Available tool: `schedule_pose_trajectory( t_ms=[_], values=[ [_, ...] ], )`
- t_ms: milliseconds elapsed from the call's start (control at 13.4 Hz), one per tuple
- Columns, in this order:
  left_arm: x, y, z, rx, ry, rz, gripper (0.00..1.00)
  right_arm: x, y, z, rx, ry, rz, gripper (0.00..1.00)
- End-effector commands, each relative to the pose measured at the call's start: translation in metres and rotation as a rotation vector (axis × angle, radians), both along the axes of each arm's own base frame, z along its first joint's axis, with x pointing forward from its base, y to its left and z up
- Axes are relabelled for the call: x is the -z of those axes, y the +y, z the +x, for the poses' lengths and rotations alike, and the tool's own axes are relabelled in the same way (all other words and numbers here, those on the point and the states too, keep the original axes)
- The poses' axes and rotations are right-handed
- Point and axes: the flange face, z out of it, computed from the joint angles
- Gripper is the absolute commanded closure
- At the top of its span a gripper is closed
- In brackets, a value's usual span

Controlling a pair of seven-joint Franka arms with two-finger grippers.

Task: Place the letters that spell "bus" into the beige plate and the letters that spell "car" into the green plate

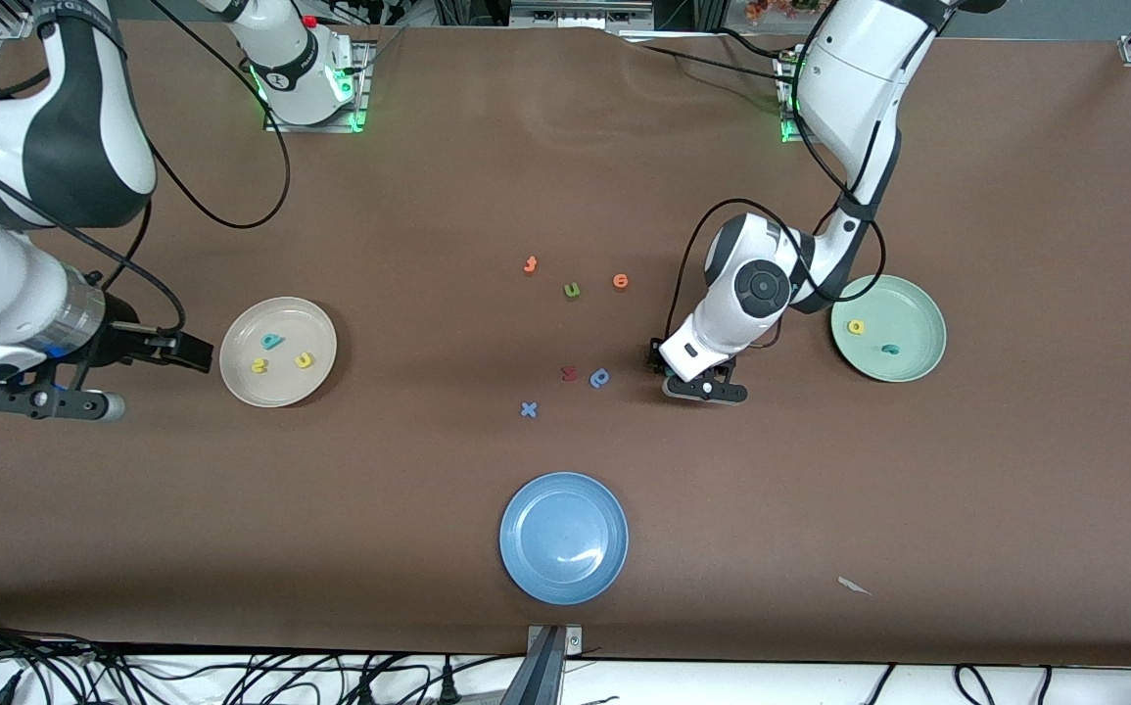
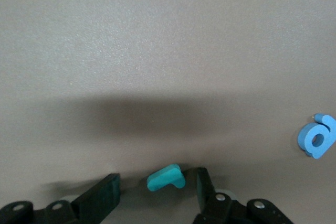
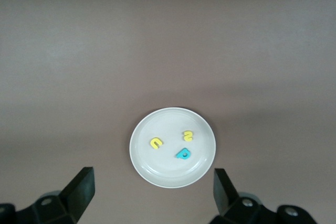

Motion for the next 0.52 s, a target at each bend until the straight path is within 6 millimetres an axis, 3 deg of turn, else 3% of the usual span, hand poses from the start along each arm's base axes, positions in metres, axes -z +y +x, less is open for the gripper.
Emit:
schedule_pose_trajectory(
  t_ms=[0, 75, 298, 448],
  values=[
    [0.0037, -0.0032, 0.0014, -0.001, -0.007, 0.0, 0.31, -0.0059, -0.0075, -0.0084, -0.005, 0.001, 0.004, 0.0],
    [0.0037, -0.0032, 0.0014, -0.001, -0.007, 0.0, 0.33, -0.0051, -0.0057, -0.0092, -0.013, 0.005, 0.014, 0.0],
    [0.0028, -0.0001, 0.0032, -0.005, -0.008, 0.003, 0.51, -0.0051, -0.0076, -0.0101, -0.023, 0.012, -0.018, 0.0],
    [0.0024, 0.0009, 0.0034, -0.005, -0.009, 0.004, 0.55, -0.007, -0.0047, -0.0096, -0.026, 0.004, -0.017, 0.0]
  ],
)
